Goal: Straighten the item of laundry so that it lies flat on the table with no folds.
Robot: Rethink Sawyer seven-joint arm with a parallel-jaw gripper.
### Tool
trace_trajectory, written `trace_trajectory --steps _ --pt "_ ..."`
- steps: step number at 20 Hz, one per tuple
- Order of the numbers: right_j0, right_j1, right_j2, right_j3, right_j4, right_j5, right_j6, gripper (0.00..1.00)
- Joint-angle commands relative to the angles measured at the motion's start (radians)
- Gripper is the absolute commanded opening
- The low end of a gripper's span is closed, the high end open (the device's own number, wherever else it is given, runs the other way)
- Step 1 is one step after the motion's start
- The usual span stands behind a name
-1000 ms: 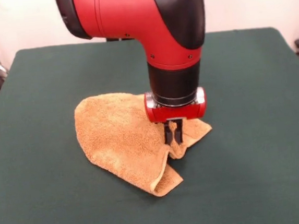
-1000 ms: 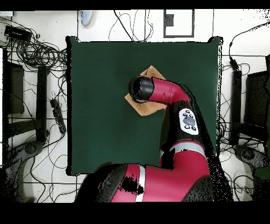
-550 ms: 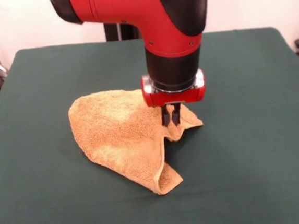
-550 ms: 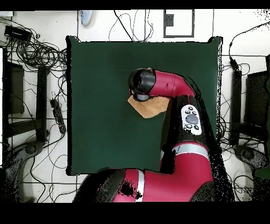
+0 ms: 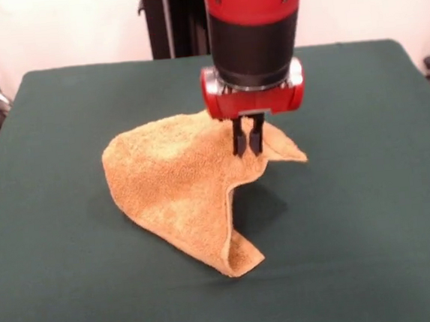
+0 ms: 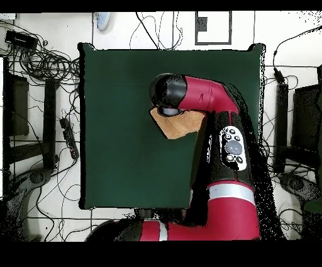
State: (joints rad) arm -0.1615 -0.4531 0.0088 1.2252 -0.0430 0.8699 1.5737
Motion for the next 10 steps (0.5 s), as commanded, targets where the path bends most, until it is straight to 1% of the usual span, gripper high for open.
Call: trace_trajectory --steps 1,2,5,10 --pt "0.051 -0.093 0.072 0.266 0.027 -0.064 0.139 0.00" --pt "0.056 -0.103 0.070 0.294 0.032 -0.088 0.161 0.00" --pt "0.079 -0.123 0.058 0.336 0.042 -0.116 0.210 0.00" --pt "0.110 -0.140 0.041 0.368 0.066 -0.126 0.256 0.00"
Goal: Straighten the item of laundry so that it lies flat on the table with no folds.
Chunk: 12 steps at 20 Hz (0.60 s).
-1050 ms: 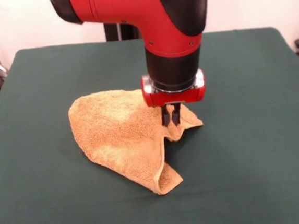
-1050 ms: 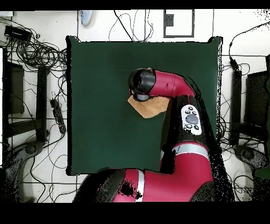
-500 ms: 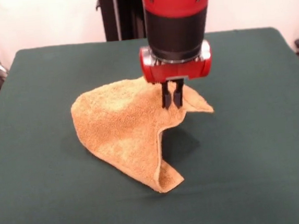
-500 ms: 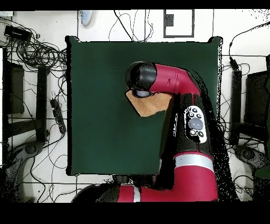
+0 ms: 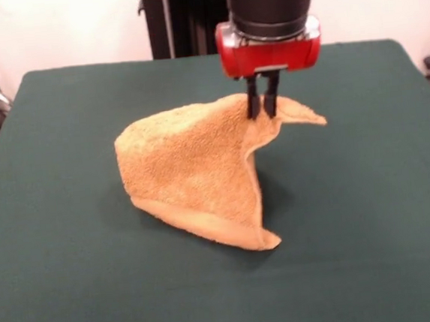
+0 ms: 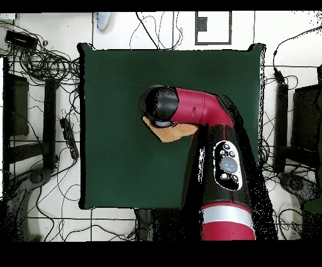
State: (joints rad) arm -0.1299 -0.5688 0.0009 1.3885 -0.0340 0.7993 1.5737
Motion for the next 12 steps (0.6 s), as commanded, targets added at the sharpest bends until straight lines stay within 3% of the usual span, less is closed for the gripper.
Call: trace_trajectory --steps 1,12 --pt "0.081 -0.026 0.049 0.211 0.066 -0.053 0.261 0.00" --pt "0.187 -0.092 -0.001 0.323 0.166 -0.076 0.382 0.00"
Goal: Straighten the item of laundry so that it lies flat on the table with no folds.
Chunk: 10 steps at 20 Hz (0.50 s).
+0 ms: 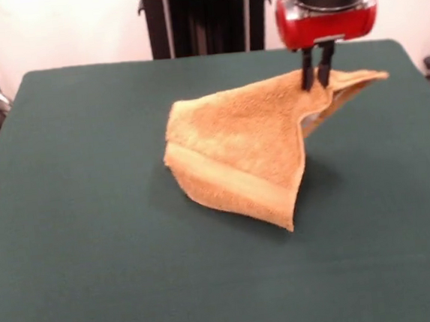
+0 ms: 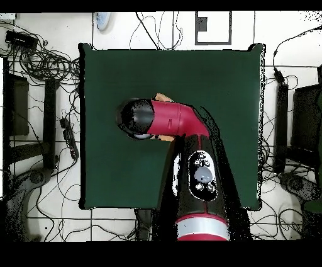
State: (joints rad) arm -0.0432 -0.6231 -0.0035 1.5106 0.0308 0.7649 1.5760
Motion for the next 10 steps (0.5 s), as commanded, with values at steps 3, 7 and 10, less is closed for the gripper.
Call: trace_trajectory --steps 3,7,10 --pt "0.159 -0.073 -0.030 0.241 0.140 -0.048 0.447 0.00" --pt "0.216 -0.089 -0.058 0.266 0.183 -0.060 0.503 0.00" --pt "0.242 -0.082 -0.066 0.275 0.204 -0.082 0.522 0.00"
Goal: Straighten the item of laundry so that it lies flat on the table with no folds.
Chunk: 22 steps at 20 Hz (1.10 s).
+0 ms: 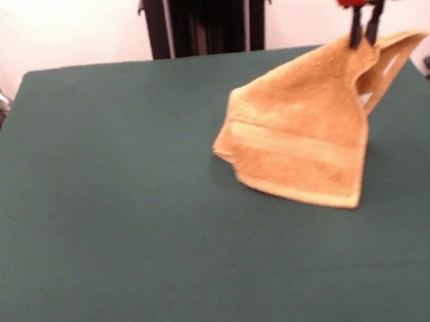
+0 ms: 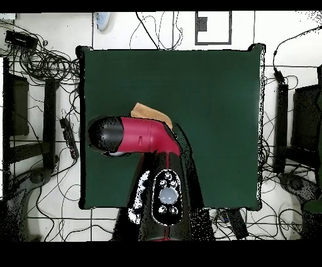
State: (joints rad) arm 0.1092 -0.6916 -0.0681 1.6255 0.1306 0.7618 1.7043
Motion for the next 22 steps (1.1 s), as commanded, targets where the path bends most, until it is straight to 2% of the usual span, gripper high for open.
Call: trace_trajectory --steps 1,7,10,15,18,20,22 --pt "0.094 -0.010 -0.003 0.161 0.108 -0.085 0.399 0.00" --pt "0.015 0.044 0.049 0.169 0.103 -0.160 0.311 0.00" --pt "-0.003 0.043 0.042 0.144 0.080 -0.114 0.283 0.00" --pt "0.044 -0.034 0.006 0.110 0.080 0.033 0.344 0.00" --pt "0.085 -0.049 -0.017 0.071 0.081 0.085 0.393 0.00" --pt "0.098 -0.035 -0.026 0.049 0.075 0.078 0.398 0.00" --pt "0.076 0.021 -0.007 0.058 0.081 -0.010 0.362 0.00"
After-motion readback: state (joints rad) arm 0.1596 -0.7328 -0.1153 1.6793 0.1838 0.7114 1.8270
